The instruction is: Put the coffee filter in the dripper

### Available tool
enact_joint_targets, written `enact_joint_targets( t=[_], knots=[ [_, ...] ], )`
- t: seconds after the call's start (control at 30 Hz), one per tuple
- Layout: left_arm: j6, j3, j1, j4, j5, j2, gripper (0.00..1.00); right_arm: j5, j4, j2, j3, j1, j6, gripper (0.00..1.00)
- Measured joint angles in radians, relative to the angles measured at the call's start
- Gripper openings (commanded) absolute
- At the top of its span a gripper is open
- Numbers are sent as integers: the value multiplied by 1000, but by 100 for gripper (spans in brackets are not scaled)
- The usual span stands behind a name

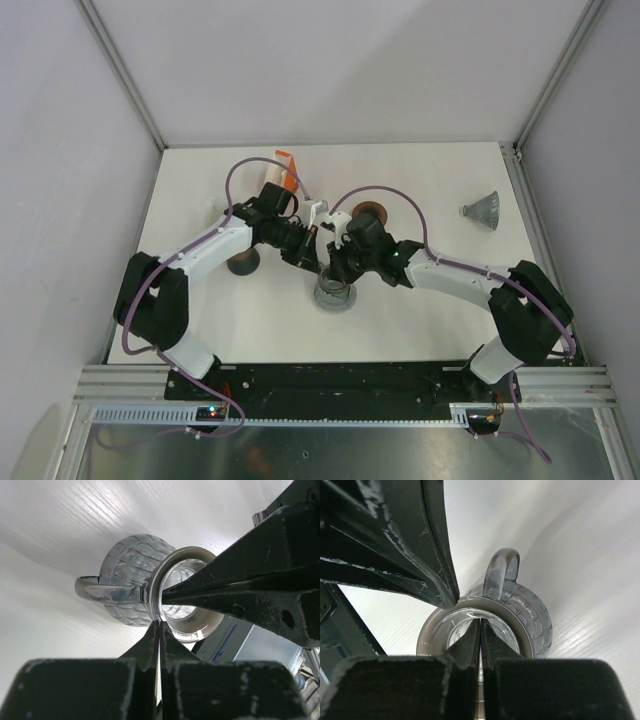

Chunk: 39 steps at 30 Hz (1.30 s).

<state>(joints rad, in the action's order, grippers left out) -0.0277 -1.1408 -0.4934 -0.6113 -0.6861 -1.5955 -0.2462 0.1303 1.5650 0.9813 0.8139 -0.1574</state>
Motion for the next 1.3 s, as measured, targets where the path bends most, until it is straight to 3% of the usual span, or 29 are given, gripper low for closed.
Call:
enact_joint_targets(
  t=[0.33,0.5,0.67,0.8,0.97,1.13,1.3],
  knots=[
    [1,-16,1,-14,11,-6,0,6,-67,-6,-29,-3,1,1],
    [1,-52,0,-19,10,-6,2,32,-29,-40,-31,-5,18,10],
    [1,-77,0,-19,10,-6,8,27,10,-120,-25,-8,40,28],
    [1,-81,1,-19,11,-6,16,11,23,-187,-11,-17,48,36],
    [2,-104,1,-22,10,-18,28,23,69,-220,-1,-41,15,56],
    [3,-114,1,-19,10,-30,36,52,122,-237,-12,-71,-56,60],
    [6,-114,1,-19,12,-42,39,63,126,-249,-52,-84,-140,60]
  ],
)
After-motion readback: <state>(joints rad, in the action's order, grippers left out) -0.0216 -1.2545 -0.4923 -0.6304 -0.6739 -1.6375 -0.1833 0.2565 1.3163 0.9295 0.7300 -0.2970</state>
